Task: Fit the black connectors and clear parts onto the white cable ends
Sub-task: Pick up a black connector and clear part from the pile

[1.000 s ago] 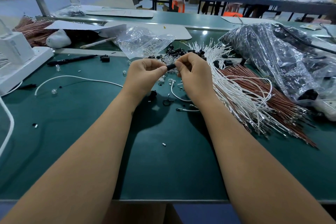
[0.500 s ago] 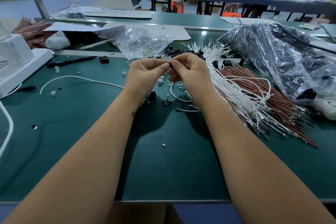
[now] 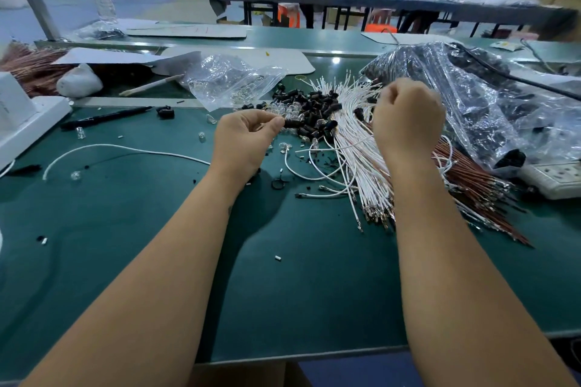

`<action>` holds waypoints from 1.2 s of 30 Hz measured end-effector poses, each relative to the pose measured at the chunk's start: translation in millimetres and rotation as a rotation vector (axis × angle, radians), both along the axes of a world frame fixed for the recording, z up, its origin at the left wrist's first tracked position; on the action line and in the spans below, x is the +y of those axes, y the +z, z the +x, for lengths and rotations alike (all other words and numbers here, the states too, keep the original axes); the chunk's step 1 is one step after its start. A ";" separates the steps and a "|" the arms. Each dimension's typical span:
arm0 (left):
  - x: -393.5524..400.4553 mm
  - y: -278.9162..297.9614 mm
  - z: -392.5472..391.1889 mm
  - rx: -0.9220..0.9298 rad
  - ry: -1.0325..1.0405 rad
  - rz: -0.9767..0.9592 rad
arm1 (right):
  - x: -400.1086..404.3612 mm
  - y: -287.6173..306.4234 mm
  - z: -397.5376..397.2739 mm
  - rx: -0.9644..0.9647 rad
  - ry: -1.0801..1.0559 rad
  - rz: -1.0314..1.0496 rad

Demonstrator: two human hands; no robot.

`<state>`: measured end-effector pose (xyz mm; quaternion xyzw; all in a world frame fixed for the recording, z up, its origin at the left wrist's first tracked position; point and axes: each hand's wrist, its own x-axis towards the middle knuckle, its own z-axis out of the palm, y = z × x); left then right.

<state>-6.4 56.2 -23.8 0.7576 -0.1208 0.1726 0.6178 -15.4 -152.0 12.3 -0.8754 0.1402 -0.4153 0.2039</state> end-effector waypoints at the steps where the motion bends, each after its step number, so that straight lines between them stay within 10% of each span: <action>1: -0.4 0.0 -0.3 0.001 0.007 0.016 | -6.8 -2.2 -0.1 0.065 -0.043 -0.003; 6: 0.8 -4.3 0.5 0.007 0.019 0.095 | -13.5 -14.9 0.4 0.566 -0.119 -0.018; 12: 3.6 -7.6 2.1 0.016 0.030 0.123 | -13.9 -17.2 3.2 0.639 -0.157 -0.020; 27: 4.7 -11.5 4.3 0.020 0.026 0.144 | -15.2 -18.5 5.1 0.501 -0.156 0.013; 36: 5.2 -12.6 7.3 0.061 0.028 0.127 | 0.7 -7.2 2.2 -0.021 -0.062 -0.073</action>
